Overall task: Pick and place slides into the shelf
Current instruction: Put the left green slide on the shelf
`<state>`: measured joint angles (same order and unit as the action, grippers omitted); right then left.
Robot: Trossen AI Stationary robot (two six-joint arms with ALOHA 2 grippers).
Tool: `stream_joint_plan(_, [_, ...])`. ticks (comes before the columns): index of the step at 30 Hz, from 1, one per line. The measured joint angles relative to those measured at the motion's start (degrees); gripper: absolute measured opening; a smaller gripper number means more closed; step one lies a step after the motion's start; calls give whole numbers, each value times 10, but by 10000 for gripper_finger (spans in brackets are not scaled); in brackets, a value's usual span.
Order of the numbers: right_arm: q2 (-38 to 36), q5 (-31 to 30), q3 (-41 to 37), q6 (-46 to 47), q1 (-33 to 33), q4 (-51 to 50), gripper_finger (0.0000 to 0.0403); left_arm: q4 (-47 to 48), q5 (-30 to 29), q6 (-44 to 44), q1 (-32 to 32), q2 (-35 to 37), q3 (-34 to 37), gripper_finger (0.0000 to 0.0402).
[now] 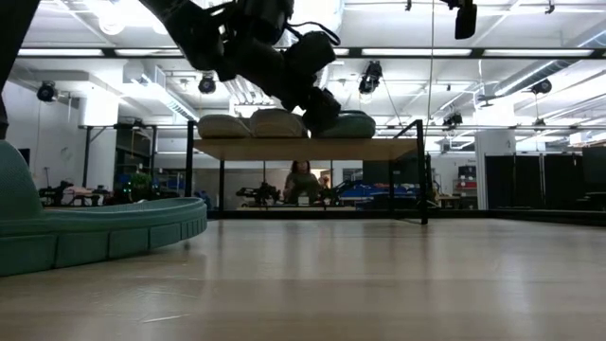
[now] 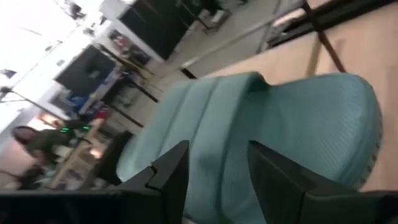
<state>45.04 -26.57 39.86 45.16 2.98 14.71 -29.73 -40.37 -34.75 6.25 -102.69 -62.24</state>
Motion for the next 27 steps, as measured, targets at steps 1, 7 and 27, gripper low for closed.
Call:
stream_joint_plan(1, [0,0,0,-1,0,0,148,16,9,12,1,4,0,148])
stream_joint_plan(7, [0,0,0,-2,0,-2,148,45,12,29,2,16,0,148])
stream_joint_plan(27, [0,-5,0,-104,-2,-27,148,64,59,104,-18,136,-1,145])
